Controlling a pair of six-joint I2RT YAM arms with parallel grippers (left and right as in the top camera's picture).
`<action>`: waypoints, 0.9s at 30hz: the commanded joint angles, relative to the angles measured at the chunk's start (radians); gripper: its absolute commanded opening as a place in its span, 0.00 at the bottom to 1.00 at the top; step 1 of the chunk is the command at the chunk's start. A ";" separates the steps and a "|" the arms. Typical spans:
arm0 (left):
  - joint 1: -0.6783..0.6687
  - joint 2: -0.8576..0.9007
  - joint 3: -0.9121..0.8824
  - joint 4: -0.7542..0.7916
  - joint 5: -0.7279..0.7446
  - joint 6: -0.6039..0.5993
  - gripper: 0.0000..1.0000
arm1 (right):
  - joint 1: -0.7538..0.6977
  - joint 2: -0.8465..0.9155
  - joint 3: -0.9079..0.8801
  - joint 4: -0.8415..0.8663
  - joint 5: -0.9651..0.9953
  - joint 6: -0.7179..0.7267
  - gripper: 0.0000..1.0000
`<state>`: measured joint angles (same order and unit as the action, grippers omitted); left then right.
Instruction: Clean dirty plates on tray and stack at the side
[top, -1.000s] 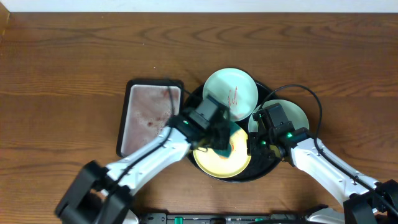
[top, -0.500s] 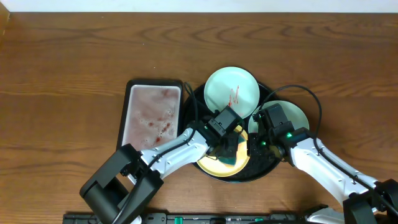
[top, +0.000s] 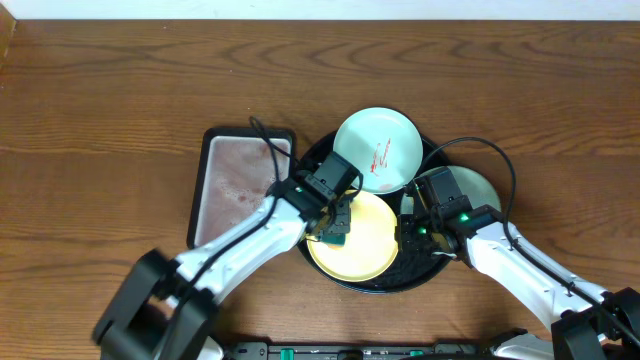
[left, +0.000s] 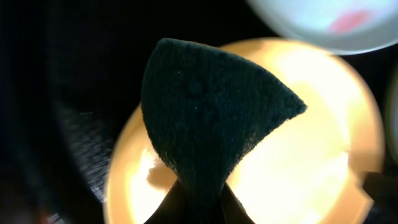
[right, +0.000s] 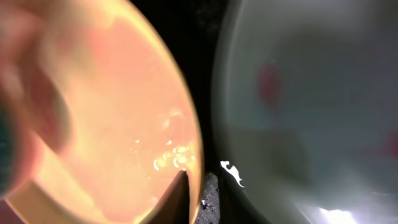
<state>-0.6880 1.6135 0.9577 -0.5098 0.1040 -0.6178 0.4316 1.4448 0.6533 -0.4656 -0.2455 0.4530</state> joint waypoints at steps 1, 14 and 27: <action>0.008 -0.130 -0.004 -0.034 -0.066 0.072 0.08 | 0.005 0.001 -0.001 -0.007 0.008 0.003 0.36; 0.282 -0.203 -0.005 -0.075 -0.149 0.207 0.08 | 0.095 0.069 -0.002 0.006 0.033 0.026 0.20; 0.456 0.002 -0.005 -0.031 -0.104 0.266 0.17 | 0.093 -0.027 0.002 0.013 0.039 -0.001 0.01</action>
<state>-0.2489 1.5913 0.9577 -0.5423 -0.0029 -0.3695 0.5117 1.4818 0.6548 -0.4477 -0.2047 0.4984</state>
